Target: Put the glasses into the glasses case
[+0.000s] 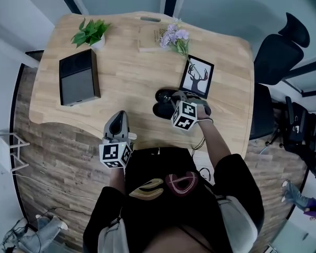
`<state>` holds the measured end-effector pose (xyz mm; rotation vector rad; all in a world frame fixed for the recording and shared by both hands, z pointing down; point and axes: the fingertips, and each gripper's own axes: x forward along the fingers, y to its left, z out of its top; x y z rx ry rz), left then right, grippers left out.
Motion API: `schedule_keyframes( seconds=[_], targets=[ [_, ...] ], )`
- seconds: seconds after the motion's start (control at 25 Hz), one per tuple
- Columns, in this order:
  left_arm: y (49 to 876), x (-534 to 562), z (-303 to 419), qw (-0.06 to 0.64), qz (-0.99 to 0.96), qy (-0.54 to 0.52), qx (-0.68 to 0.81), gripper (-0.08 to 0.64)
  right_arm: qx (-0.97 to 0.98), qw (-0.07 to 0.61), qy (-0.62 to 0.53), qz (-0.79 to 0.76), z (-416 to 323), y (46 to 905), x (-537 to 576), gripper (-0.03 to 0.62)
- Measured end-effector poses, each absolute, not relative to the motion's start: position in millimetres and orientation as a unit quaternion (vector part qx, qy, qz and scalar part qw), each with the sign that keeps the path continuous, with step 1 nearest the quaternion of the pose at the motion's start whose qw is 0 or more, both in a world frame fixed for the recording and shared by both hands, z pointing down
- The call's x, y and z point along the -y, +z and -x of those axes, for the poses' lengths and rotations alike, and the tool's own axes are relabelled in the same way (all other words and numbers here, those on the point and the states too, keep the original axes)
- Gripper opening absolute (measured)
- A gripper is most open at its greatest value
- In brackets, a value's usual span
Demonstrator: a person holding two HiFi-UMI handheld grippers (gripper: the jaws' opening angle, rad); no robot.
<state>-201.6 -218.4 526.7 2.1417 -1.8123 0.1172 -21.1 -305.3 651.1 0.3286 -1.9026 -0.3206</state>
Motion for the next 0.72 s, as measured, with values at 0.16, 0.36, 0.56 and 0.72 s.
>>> schedule_keyframes(
  seconds=[0.16, 0.36, 0.56, 0.72],
  targets=[
    [527, 221, 205, 0.166, -0.750, 0.044, 0.638, 0.025, 0.802, 0.565, -0.134, -0.138, 22, 656, 310, 0.017],
    [532, 223, 214, 0.170, -0.743, 0.050, 0.645, 0.025, 0.795, 0.575, -0.134, -0.137, 24, 664, 316, 0.017],
    [537, 222, 220, 0.174, -0.737, 0.053, 0.651, 0.025, 0.788, 0.586, -0.140, -0.130, 24, 671, 318, 0.017],
    [539, 224, 222, 0.176, -0.736, 0.054, 0.652, 0.025, 0.783, 0.592, -0.147, -0.127, 25, 673, 320, 0.018]
  ],
)
